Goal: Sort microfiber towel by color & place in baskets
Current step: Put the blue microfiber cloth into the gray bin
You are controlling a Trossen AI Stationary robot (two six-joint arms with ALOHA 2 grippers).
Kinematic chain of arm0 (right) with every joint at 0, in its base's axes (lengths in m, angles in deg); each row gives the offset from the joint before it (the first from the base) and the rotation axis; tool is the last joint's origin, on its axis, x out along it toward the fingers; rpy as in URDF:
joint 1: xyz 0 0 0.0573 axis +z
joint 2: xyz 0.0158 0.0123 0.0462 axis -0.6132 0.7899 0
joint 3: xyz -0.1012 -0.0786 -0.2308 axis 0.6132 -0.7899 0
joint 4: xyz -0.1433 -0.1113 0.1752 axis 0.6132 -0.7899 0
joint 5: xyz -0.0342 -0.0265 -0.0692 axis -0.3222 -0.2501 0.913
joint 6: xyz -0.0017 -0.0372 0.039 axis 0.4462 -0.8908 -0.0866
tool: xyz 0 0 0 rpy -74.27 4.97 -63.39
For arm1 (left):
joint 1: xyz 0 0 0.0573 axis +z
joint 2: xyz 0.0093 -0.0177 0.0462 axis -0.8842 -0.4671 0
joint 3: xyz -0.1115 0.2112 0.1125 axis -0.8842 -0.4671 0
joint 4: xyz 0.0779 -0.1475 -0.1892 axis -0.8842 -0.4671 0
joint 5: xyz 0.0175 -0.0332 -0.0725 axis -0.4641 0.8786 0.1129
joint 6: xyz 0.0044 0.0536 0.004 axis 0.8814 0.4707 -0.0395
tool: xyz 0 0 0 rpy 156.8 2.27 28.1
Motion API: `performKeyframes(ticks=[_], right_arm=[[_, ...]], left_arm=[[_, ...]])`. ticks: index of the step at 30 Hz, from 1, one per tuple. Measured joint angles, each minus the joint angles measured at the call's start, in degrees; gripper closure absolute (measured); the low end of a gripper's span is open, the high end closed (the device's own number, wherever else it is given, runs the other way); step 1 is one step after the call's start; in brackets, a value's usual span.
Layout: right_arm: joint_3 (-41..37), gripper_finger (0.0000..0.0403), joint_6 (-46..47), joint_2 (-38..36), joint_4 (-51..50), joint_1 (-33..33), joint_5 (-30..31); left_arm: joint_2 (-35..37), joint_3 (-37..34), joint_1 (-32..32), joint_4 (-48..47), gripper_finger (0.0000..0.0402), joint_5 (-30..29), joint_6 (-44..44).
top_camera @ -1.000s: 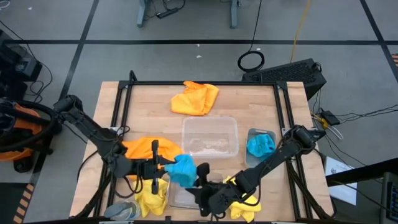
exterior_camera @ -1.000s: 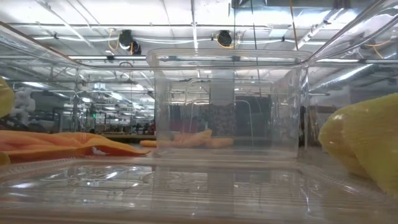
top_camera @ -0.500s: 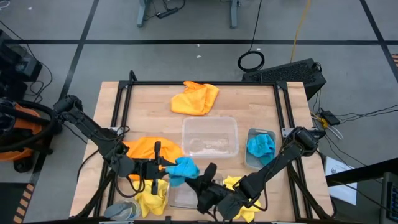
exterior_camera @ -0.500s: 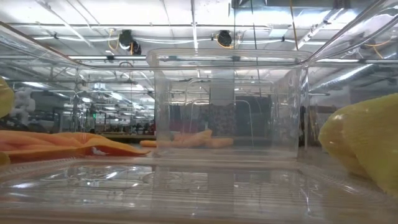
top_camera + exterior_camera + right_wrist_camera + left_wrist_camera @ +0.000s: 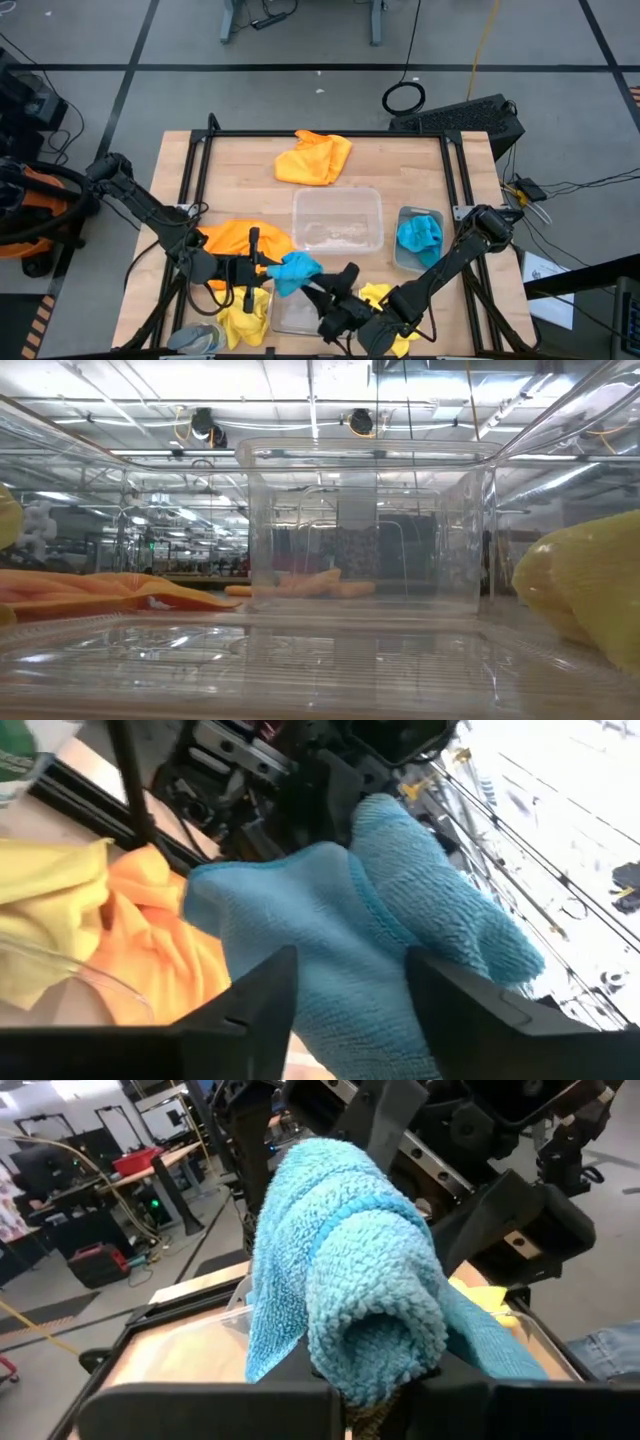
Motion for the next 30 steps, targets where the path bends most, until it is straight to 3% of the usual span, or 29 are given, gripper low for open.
performKeyframes(ticks=[4,10,16,24,27,30], right_arm=[[0.00,0.0189,1.36,0.00,0.03,0.32,0.67],[0.00,0.0193,1.70,0.00,1.68,1.72,4.99],[0.00,0.0205,-1.22,-0.02,8.74,1.94,4.88],[0.00,0.0200,5.04,-0.02,10.09,1.84,4.29],[0.00,0.0194,6.60,-0.02,9.97,1.83,2.20],[0.00,0.0191,6.58,-0.04,9.96,1.56,-3.61]], left_arm=[[0.00,-0.02,0.00,-0.07,0.0379,0.06,-0.27],[0.00,-0.04,-0.02,-0.22,0.0379,0.85,0.26],[-0.15,-0.04,0.83,1.63,0.0379,9.08,2.77],[-1.15,-0.04,1.82,2.88,0.0379,11.75,6.09],[-1.16,-0.04,1.88,2.95,0.0379,13.88,7.84],[-1.16,-0.04,2.05,3.31,0.0379,15.11,9.00]])
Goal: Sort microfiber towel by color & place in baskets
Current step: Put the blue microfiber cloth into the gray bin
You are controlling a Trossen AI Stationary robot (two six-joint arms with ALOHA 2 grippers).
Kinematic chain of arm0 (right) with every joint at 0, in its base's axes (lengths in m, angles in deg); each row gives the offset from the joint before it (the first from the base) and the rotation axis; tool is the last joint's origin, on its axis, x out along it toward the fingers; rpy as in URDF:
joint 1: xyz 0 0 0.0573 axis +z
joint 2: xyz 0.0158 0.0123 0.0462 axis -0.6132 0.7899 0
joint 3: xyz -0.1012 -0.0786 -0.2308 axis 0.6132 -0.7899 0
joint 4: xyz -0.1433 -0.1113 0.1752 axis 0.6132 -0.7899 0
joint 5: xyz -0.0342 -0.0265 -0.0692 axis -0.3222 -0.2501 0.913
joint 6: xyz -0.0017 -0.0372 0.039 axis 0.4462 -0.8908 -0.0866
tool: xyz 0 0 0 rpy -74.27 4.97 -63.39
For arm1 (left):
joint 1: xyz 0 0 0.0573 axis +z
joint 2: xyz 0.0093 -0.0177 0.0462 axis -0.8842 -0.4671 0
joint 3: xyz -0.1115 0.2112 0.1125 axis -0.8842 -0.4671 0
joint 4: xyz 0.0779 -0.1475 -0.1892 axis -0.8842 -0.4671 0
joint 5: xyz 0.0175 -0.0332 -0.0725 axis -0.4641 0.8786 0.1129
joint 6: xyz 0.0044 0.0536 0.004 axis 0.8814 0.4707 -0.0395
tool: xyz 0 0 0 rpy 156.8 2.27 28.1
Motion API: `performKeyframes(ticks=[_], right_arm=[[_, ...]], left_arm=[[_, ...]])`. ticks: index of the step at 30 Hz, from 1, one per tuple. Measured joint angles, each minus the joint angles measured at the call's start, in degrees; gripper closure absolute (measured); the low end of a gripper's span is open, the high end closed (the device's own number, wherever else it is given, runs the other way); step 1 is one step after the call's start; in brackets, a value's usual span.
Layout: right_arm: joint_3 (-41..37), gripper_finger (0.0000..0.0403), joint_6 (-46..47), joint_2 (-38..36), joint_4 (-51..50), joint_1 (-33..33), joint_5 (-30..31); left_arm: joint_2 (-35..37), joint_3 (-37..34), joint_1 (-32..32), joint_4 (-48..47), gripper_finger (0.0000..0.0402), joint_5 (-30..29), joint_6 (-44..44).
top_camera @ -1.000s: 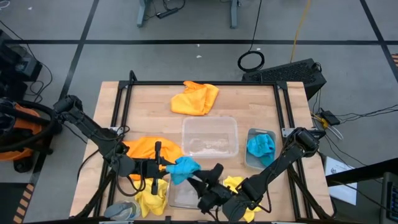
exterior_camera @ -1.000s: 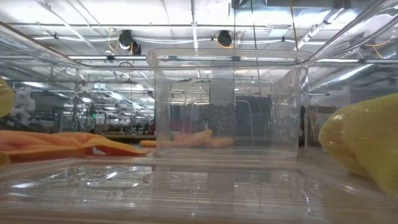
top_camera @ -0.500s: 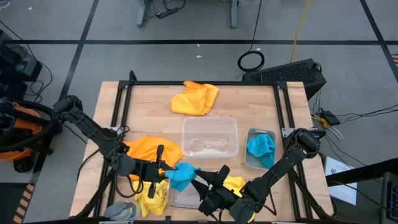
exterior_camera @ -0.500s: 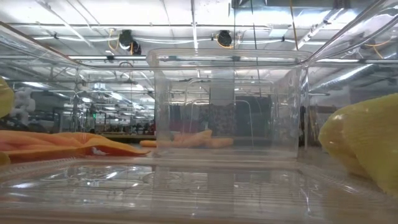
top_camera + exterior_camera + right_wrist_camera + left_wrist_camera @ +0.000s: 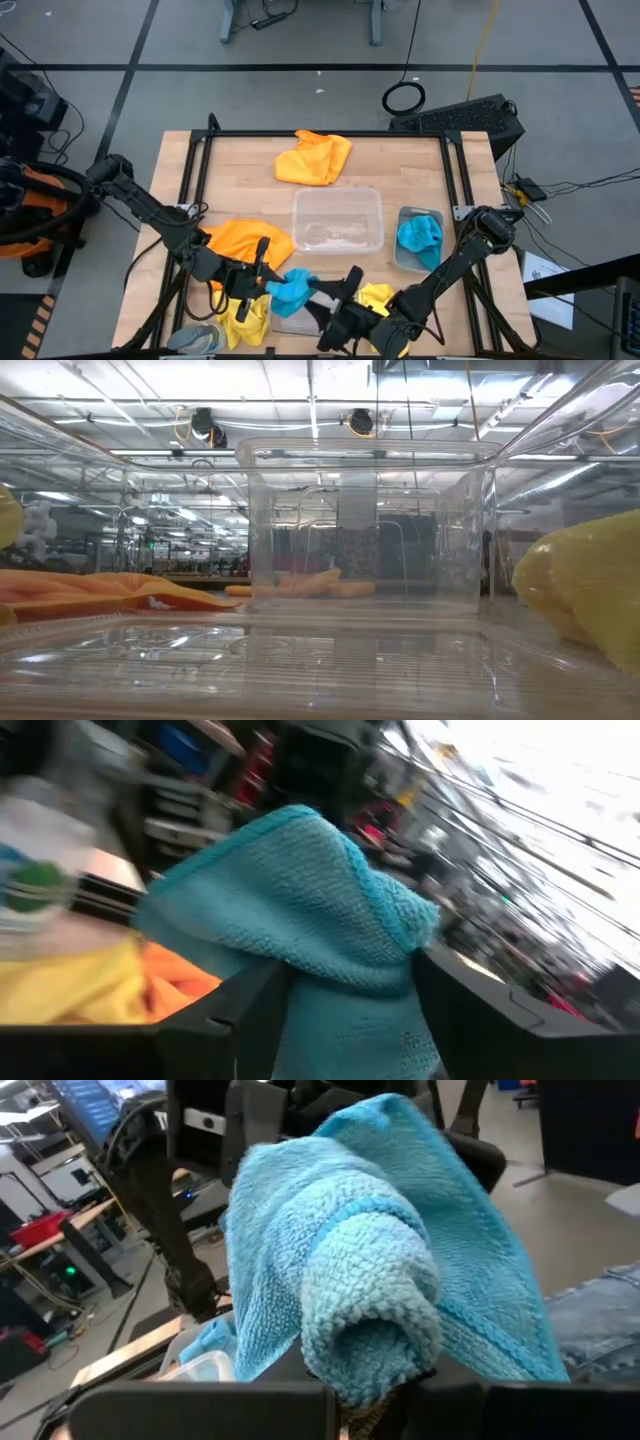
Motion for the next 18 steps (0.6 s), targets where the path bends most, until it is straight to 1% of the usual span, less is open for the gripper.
performKeyframes(ticks=[2,6,8,10,15,18], right_arm=[[0.00,0.0193,0.01,-0.02,0.00,-0.37,-2.97],[0.04,0.0218,0.10,-0.11,-0.10,-0.96,-4.77],[0.04,0.0242,0.13,-0.12,-0.80,-1.24,-5.84],[0.04,0.0270,0.57,-0.31,-1.11,-1.60,-8.17],[0.04,0.0348,8.20,-1.87,-5.46,-2.75,-15.52],[0.09,0.0381,11.35,-2.05,-8.23,-3.00,-16.49]], left_arm=[[0.00,0.00,0.17,0.50,0.0379,0.19,0.02],[0.00,0.00,0.20,0.76,0.0379,2.63,1.37],[0.00,-0.01,0.20,0.76,0.0378,3.38,1.81],[0.00,-0.02,0.20,0.76,0.0372,3.44,1.81],[0.00,-0.02,0.33,1.00,0.0347,4.01,1.47],[0.00,-0.07,0.32,0.46,0.0338,4.01,1.42]])
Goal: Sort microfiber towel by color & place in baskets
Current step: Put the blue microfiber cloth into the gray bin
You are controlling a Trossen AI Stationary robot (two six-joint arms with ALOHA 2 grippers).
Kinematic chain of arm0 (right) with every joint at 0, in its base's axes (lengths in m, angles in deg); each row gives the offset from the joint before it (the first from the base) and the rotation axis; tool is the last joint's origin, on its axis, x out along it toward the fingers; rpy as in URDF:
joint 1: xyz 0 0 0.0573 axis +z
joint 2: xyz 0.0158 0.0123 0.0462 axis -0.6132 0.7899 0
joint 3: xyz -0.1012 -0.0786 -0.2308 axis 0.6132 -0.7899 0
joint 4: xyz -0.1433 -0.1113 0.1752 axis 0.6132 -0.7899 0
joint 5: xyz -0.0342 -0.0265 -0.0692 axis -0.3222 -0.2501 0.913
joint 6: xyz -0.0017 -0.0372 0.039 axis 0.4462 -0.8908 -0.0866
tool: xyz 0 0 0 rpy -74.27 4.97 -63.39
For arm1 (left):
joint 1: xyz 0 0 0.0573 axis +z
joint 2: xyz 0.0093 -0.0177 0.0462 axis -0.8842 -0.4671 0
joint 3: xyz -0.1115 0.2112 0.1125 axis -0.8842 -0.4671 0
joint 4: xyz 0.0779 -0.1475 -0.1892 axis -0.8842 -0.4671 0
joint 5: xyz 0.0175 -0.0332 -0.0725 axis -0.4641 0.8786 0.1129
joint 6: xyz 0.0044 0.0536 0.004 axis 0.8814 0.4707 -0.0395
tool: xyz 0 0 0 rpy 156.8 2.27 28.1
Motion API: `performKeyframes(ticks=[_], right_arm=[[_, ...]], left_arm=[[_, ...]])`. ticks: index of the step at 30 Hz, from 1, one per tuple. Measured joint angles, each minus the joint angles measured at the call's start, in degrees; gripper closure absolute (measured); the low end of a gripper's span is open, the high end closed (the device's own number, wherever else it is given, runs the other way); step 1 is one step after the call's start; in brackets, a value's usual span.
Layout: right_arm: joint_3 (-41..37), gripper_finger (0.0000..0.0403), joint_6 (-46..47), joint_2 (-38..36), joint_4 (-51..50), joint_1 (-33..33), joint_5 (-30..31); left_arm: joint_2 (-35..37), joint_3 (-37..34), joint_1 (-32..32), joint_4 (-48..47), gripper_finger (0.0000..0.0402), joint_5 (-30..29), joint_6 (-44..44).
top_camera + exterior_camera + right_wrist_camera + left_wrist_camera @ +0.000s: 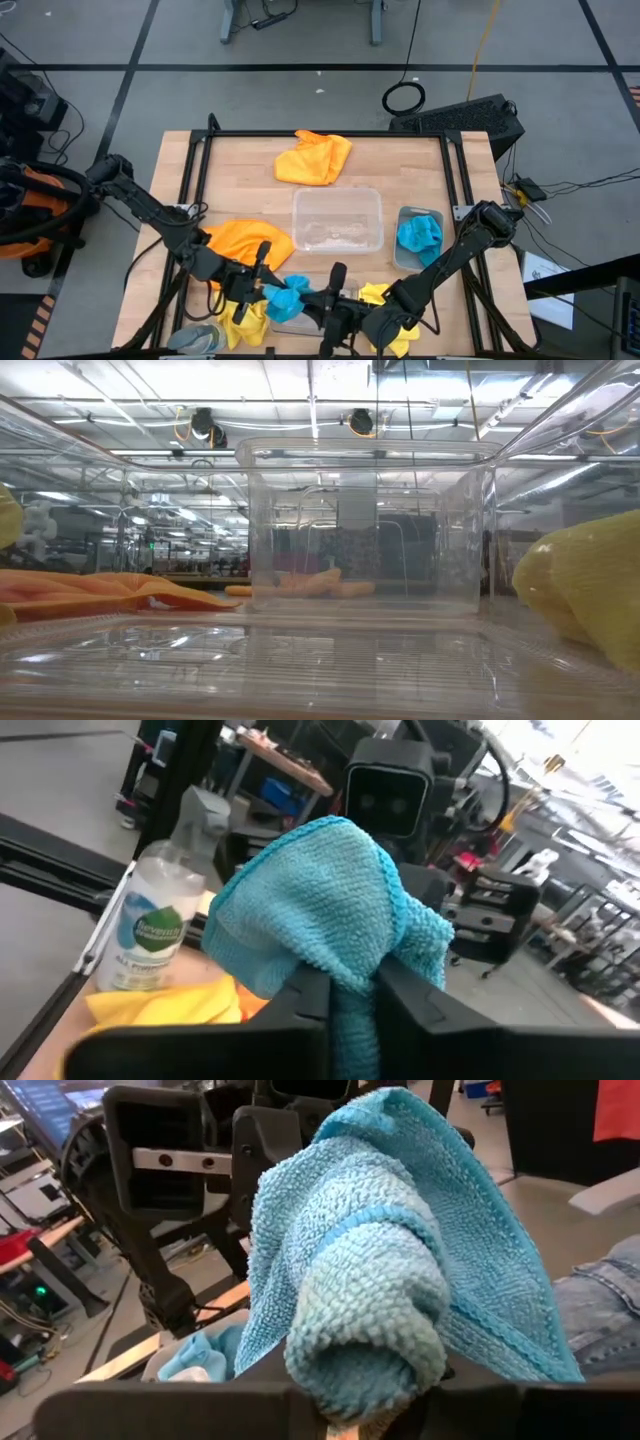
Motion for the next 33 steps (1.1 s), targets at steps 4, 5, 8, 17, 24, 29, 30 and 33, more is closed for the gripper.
performKeyframes(ticks=[4,5,8,17,24,29,30,33], right_arm=[[0.02,0.0385,1.79,0.00,-1.84,-0.03,0.03],[0.02,0.0385,2.05,0.00,-2.07,-0.03,0.09],[0.02,0.0384,2.20,-0.28,-3.63,0.20,0.09],[-0.01,0.0383,13.21,-6.37,-22.72,2.69,0.55],[-0.04,0.0381,29.45,-12.77,-48.00,5.13,0.55],[-0.05,0.0381,53.84,-17.13,-76.27,6.98,0.50],[-0.06,0.0381,59.69,-17.74,-82.35,7.42,0.47],[-0.09,0.0381,77.61,-18.52,-98.91,8.81,0.39]], left_arm=[[-0.03,-0.07,0.03,-0.30,0.0328,0.70,-1.06],[-0.04,-0.07,0.04,-0.42,0.0325,0.77,-1.84],[-0.04,-0.07,0.03,-1.09,0.0305,1.05,-3.29],[-0.04,0.04,-0.85,-0.86,0.0195,2.75,-6.16],[0.00,0.07,-1.10,-2.43,0.0160,0.74,-6.89],[0.00,0.07,-0.17,-5.46,0.0159,-0.77,-9.49],[0.00,0.07,0.10,-6.03,0.0159,-0.86,-10.03],[0.00,0.07,0.79,-6.71,0.0159,-0.98,-11.09]])
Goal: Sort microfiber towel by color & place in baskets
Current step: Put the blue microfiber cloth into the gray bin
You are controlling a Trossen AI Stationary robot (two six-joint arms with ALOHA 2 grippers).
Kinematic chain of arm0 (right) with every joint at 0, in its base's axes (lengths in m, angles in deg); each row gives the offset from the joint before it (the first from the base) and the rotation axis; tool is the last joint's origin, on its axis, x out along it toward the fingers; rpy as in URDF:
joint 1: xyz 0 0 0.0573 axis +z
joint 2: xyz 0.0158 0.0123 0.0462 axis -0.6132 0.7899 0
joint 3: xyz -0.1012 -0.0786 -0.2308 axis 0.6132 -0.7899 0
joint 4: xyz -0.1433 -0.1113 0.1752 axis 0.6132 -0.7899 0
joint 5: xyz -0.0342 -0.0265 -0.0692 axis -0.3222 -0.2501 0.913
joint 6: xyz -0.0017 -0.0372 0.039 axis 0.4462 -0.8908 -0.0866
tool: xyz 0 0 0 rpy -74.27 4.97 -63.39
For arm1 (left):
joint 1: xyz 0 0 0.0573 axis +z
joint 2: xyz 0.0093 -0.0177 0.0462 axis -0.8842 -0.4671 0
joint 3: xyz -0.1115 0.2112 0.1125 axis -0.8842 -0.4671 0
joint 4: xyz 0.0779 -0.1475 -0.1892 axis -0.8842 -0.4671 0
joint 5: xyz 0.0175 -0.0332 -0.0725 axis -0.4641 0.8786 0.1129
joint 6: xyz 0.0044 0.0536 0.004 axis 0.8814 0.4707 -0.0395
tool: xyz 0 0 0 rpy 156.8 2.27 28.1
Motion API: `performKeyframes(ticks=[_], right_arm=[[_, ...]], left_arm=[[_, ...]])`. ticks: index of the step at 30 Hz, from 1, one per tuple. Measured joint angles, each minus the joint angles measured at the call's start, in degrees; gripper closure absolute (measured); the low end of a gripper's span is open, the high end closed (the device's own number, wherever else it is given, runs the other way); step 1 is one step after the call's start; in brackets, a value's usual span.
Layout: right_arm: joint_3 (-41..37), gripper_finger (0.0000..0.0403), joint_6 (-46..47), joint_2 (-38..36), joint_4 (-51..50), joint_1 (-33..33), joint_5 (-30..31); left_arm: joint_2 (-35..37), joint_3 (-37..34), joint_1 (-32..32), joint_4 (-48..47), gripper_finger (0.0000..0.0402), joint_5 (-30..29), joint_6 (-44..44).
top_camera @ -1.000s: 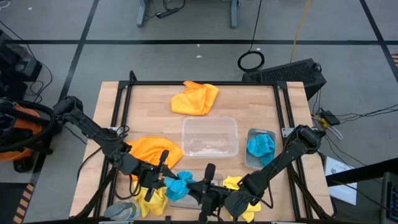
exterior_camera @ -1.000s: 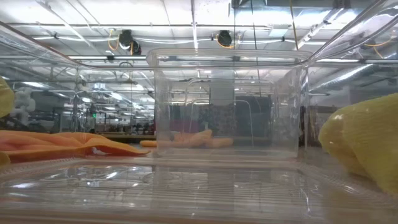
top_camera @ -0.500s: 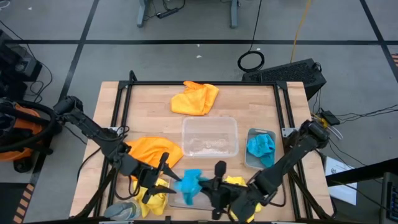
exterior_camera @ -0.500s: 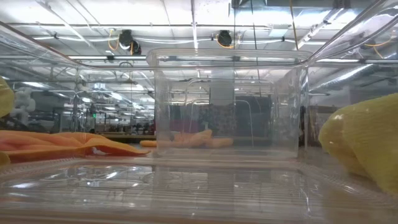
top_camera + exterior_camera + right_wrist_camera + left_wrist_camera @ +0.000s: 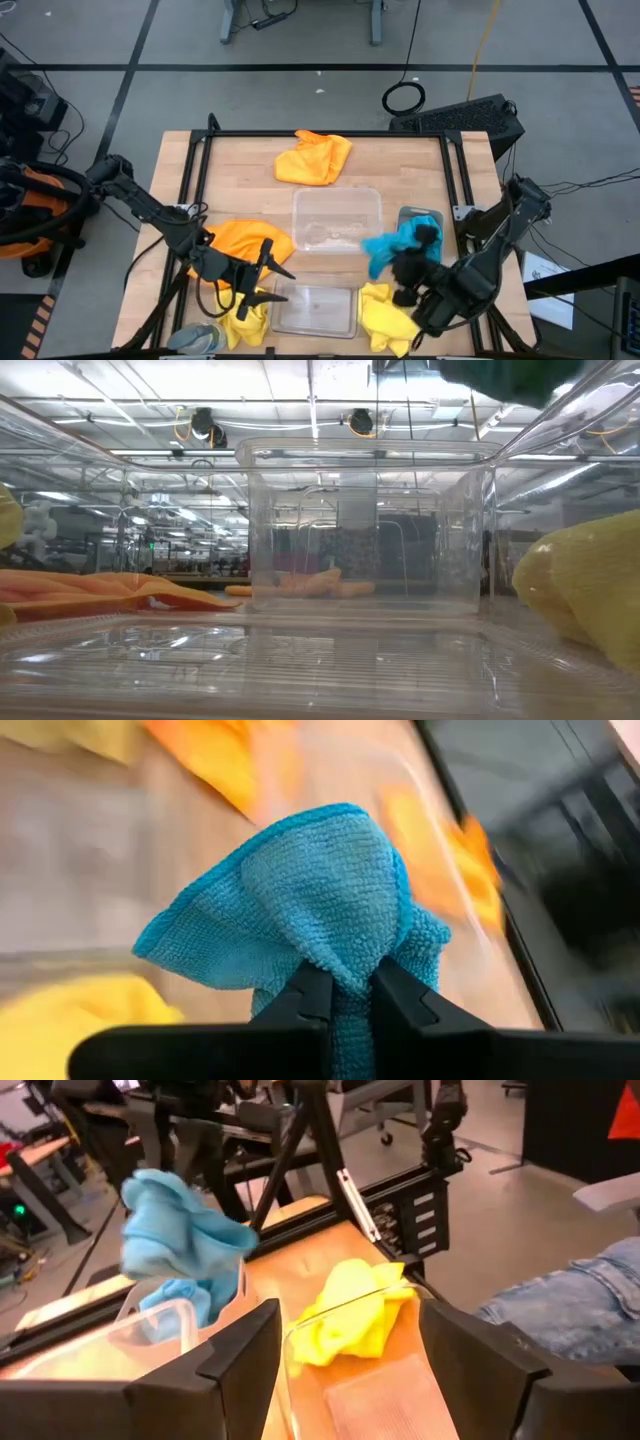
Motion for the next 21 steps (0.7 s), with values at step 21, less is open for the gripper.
performKeyframes(ticks=[21], right_arm=[[-13.46,0.0380,14.14,-1.02,-3.12,-0.32,-0.29]], left_arm=[[-7.53,1.09,2.78,2.94,0.0159,-0.11,-3.88]])
